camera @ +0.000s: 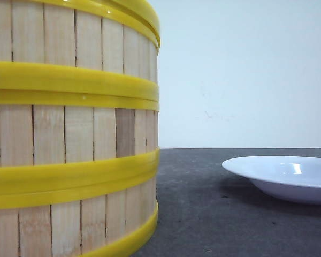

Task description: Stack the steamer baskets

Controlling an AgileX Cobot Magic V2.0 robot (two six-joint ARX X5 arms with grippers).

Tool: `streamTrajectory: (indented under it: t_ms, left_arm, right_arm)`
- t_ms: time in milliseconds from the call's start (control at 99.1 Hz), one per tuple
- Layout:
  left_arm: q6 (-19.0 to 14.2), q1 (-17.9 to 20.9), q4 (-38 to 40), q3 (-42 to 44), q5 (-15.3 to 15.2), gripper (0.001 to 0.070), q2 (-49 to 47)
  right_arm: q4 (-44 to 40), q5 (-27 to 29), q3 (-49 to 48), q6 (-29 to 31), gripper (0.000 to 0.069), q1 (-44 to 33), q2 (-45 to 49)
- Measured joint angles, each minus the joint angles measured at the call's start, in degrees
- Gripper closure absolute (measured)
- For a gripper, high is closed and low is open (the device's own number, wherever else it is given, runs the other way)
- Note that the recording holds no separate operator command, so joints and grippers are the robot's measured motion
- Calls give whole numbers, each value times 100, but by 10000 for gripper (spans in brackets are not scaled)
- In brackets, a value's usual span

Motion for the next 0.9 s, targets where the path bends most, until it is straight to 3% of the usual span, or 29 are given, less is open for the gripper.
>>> streamTrajectory:
  t_ms: [192, 343, 656, 898]
  left_arm:
    - [2, 0, 9, 0, -4, 692, -2]
    - [55, 203, 463, -315, -348, 692, -363]
    - [-76, 472, 3117, -3307, -420, 692, -2529]
    - [-151, 472, 4002, -5228, -457, 692, -3816]
  right_arm:
    - [0, 0, 0, 0, 675, 0, 0]
    - [0, 0, 0, 0, 675, 0, 0]
    - [0, 0, 0, 0, 675, 0, 0]
    - [0, 0, 0, 0, 675, 0, 0]
